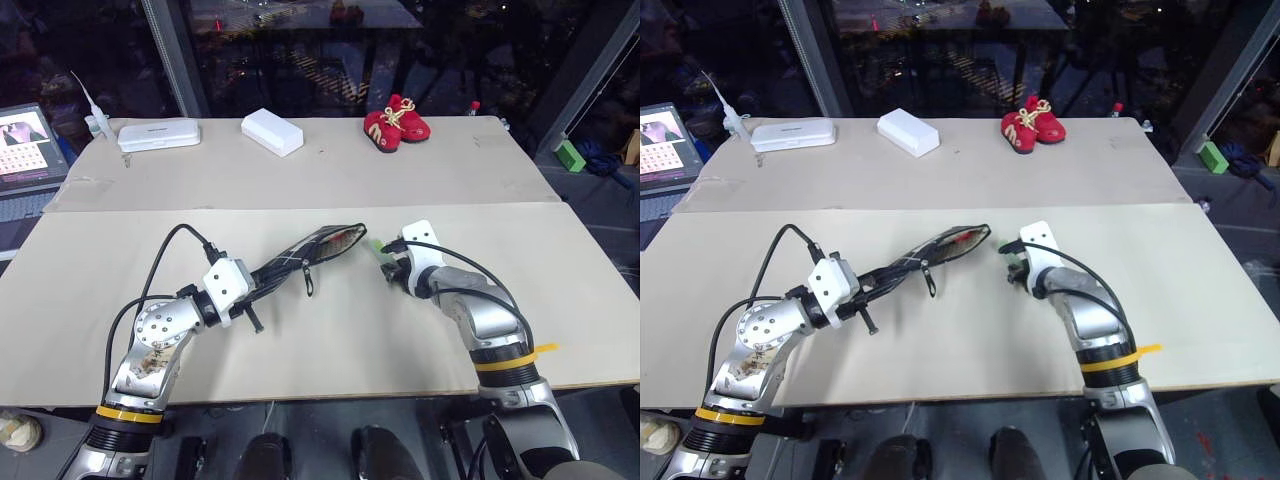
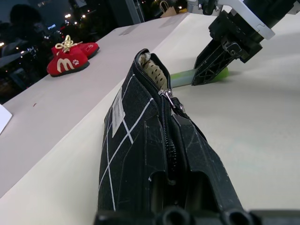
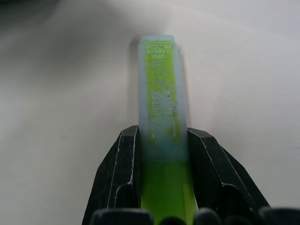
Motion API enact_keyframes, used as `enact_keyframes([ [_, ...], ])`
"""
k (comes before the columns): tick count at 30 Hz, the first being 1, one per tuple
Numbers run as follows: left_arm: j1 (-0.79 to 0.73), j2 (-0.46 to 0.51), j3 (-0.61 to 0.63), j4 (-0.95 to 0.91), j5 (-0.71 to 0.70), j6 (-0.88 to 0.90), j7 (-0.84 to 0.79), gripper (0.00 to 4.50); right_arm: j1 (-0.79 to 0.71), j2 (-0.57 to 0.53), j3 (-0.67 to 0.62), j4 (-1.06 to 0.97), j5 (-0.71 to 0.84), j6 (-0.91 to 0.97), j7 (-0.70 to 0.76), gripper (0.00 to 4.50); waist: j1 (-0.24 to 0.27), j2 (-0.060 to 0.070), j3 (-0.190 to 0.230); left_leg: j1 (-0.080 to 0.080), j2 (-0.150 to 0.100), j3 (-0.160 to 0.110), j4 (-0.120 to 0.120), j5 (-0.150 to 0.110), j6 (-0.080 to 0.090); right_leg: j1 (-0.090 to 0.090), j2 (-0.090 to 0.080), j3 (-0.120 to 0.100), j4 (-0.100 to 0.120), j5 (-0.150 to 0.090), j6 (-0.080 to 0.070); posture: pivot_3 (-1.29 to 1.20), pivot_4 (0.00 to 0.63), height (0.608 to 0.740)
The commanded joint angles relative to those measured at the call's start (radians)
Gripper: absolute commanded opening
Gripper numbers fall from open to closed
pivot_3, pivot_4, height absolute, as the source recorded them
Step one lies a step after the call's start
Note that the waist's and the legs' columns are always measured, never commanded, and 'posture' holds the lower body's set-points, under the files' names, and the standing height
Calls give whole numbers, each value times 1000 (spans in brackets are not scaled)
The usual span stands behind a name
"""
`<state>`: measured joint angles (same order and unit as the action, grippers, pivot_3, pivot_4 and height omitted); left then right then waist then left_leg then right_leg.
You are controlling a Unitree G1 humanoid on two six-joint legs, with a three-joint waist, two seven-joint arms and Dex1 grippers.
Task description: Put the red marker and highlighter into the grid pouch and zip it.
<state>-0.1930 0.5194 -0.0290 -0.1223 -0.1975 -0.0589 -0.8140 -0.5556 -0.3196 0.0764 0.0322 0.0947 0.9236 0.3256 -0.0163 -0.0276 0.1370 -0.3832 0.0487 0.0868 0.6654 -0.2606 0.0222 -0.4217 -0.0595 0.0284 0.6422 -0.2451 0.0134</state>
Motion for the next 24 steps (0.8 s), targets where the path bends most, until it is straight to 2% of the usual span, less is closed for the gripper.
enact_keyframes([
  [1, -17, 9, 13, -34, -14, -4, 1, 0, 3, -26, -41, 23, -9, -8, -17, 1043, 2, 0, 0, 0, 0, 0, 0, 0, 0, 0, 0, 0, 0, 0, 0, 0, 150, 740],
  [5, -19, 8, 11, -33, -13, -3, 0, 0, -30, -46, -75, 31, -4, -90, -6, 1043, 3, 0, 0, -1, 0, 0, 0, 0, 0, -1, 0, 0, -1, 0, 0, 0, 150, 740],
  [8, -19, 8, 10, -34, -13, -2, -1, 0, -36, -106, -61, -10, 9, -212, 90, 1043, 2, 1, 1, -3, 0, 0, 0, 0, 0, -3, 0, 0, -1, 0, 0, 0, 150, 740],
  [13, -21, 9, 10, -32, -14, -1, -4, 0, 24, -309, 56, -186, -41, -541, 348, 1043, -2, 2, 1, -4, -1, -1, 0, 0, 1, -4, 1, -1, -2, 0, 0, 0, 150, 740],
  [16, -26, 6, 5, -28, -14, -2, -5, 0, 68, -441, 158, -243, -144, -750, 465, 1043, 0, 2, 1, -4, 0, -1, 0, -1, 1, -3, 2, -1, -2, 0, 1, 0, 150, 740],
  [20, -24, 2, 1, -32, -13, -3, -5, 0, 37, -493, 214, -168, -285, -910, 444, 1043, -2, 1, 2, -2, -1, 1, 0, 0, 1, -2, 1, 2, -2, 0, 1, 0, 150, 740],
  [24, -23, 0, 0, -30, -14, -6, -5, 0, -2, -462, 206, -117, -324, -946, 425, 1043, -2, 1, 2, -2, -1, 1, 2, 0, 1, -2, 1, 2, -2, 0, 2, 0, 150, 740],
])
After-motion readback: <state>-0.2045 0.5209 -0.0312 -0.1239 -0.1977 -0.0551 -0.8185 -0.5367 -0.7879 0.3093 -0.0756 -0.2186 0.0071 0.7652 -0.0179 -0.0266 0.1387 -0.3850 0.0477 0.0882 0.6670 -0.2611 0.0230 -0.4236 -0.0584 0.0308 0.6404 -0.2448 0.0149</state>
